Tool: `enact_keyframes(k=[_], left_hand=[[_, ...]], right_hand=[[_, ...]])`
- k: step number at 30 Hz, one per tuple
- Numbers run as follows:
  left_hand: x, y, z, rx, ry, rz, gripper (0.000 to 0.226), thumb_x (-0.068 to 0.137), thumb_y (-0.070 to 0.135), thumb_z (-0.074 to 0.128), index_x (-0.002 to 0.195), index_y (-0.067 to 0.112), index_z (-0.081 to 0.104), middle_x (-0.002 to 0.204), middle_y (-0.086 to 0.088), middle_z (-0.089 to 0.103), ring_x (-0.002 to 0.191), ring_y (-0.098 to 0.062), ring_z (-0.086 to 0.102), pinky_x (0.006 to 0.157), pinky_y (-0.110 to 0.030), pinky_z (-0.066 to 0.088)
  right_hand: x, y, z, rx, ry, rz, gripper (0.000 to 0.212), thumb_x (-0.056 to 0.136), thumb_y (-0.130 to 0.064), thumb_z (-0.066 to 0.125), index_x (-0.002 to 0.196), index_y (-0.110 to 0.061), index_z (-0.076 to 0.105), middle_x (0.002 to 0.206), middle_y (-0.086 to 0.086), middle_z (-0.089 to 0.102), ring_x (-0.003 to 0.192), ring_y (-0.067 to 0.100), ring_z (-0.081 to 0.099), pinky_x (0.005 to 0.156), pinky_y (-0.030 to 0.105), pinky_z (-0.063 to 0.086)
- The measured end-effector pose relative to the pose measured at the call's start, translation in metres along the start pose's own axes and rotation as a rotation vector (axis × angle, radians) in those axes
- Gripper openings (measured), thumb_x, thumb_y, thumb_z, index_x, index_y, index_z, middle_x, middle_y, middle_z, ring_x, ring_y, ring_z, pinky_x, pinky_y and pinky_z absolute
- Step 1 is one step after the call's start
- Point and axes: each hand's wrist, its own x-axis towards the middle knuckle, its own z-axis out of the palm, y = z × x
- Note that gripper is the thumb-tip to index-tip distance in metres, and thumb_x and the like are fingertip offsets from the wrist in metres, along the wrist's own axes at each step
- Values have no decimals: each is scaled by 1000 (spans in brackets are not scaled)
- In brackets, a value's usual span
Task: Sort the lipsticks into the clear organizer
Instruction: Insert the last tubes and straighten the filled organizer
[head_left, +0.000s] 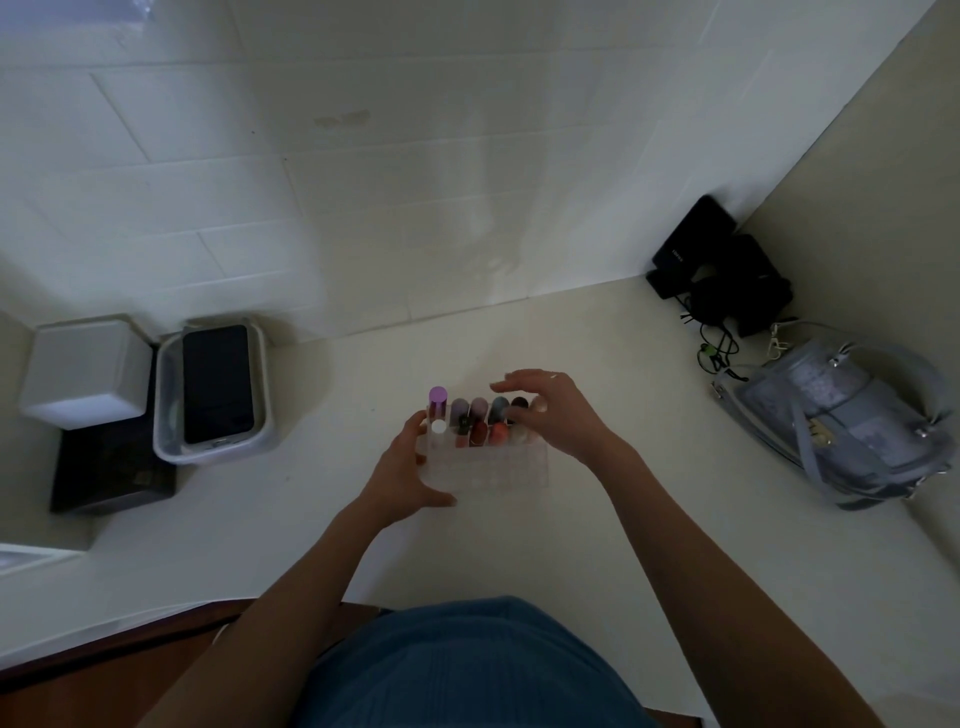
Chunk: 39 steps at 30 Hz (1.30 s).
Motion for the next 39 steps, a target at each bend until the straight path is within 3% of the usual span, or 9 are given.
enact_keyframes(k=[3, 6, 11, 16, 23, 26, 30, 35, 39], left_hand=[[0, 1, 0, 2, -1, -5, 118, 51, 15, 91, 145, 22, 20, 137, -2, 41, 106, -22, 47, 83, -33, 47], [1, -1, 0, 9, -9, 2, 119, 49, 19, 92, 145, 23, 20, 138, -4, 43, 108, -24, 49, 85, -35, 49], [0, -3, 0, -2, -10, 1, 121, 49, 19, 92, 146, 24, 19, 137, -4, 43, 110, -25, 49, 88, -39, 50], [1, -2, 0, -32, -11, 12, 118, 51, 14, 91, 145, 22, 20, 129, 4, 41, 110, -21, 47, 87, -34, 47], [1, -4, 0, -50, -24, 9, 117, 49, 16, 91, 143, 26, 23, 132, 0, 46, 114, -24, 50, 89, -40, 51], [2, -4, 0, -48, -23, 9, 116, 49, 15, 91, 143, 26, 23, 131, 2, 45, 115, -24, 49, 88, -38, 50], [2, -5, 1, -13, -14, -4, 121, 49, 17, 92, 146, 24, 18, 138, -4, 43, 117, -27, 48, 91, -40, 49], [2, -6, 0, 18, -22, -25, 123, 48, 23, 92, 146, 25, 17, 141, -6, 43, 117, -27, 48, 93, -42, 50], [2, -5, -1, 29, -26, -38, 125, 46, 27, 92, 146, 27, 17, 140, -5, 44, 115, -26, 50, 92, -44, 51]], right_hand=[[4, -4, 6, -69, 60, 47, 19, 76, -26, 71, 93, -33, 73, 114, -7, 68, 116, 19, 53, 94, 43, 45], [4, -6, 6, -54, 80, 93, 12, 75, -30, 72, 85, -36, 72, 106, -12, 69, 97, 12, 58, 89, 39, 46], [5, 0, 8, -49, 74, 127, 13, 74, -37, 72, 73, -32, 59, 92, 0, 68, 57, 1, 38, 67, 30, 40], [4, -5, 3, 39, 66, 111, 25, 90, -36, 45, 84, -30, 68, 93, -1, 70, 77, 18, 61, 79, 43, 53], [4, -7, -2, -84, -86, 66, 24, 84, -23, 62, 103, -36, 70, 96, -13, 69, 59, -1, 49, 73, 26, 41], [5, -8, -1, -115, -3, 91, 16, 81, -29, 67, 95, -34, 71, 95, -15, 71, 69, -3, 51, 94, 35, 42], [5, -5, 1, -186, 26, 126, 7, 78, -41, 67, 80, -35, 63, 78, -21, 62, 70, -11, 49, 110, 52, 22], [4, -7, 0, -54, 29, 126, 23, 93, -40, 46, 96, -34, 68, 99, -14, 70, 92, 9, 61, 103, 52, 36], [2, -8, 3, -105, -54, 81, 21, 90, -40, 51, 102, -38, 68, 107, -13, 70, 91, 9, 59, 99, 49, 42]])
